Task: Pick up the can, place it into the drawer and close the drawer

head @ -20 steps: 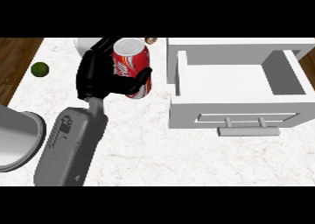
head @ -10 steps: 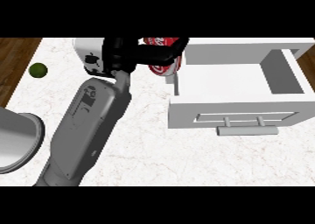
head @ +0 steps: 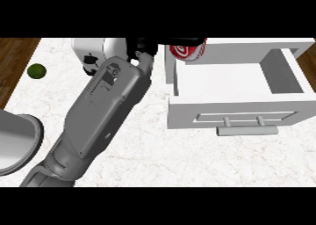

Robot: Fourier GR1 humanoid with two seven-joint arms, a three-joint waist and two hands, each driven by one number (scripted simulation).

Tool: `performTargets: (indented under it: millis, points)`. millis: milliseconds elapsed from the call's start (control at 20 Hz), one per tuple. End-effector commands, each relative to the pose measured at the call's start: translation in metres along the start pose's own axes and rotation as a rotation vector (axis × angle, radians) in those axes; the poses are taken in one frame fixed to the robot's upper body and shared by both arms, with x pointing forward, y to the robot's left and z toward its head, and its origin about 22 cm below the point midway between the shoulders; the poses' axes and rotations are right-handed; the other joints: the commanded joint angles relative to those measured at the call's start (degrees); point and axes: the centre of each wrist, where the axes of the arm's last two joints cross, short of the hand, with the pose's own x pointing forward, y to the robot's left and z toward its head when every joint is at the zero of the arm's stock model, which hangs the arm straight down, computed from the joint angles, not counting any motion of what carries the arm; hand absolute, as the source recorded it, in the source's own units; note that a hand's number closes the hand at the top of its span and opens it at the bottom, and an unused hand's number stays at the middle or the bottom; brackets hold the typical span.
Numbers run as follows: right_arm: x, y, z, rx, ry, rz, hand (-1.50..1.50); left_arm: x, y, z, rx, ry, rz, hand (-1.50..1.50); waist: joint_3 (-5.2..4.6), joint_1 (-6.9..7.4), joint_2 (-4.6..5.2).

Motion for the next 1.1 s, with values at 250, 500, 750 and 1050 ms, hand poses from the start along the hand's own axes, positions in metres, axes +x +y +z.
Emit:
performTargets:
  millis: [250,500,750,1050]
  points:
    - [0.01,-0.001,-0.013,0.015,-0.014,-0.02,-1.5,0.003,-0.032,-0.021,0.003,0.006,-0.048,1.5,0.01,-1.23,0.35]
    - [0.011,-0.002,0.003,0.003,0.001,-0.001,-1.5,0.015,-0.05,-0.022,0.008,0.031,-0.025,1.5,0.04,-1.72,0.16]
    - [0.002,0.007,-0.018,0.006,-0.038,-0.018,-1.5,-0.016,-0.046,-0.018,0.002,0.042,-0.055,1.5,0.07,-2.49,0.65]
    - [0.013,0.006,0.002,0.044,-0.026,-0.023,-1.5,-0.019,-0.05,-0.022,0.047,0.073,-0.101,1.5,0.07,-3.1,0.43]
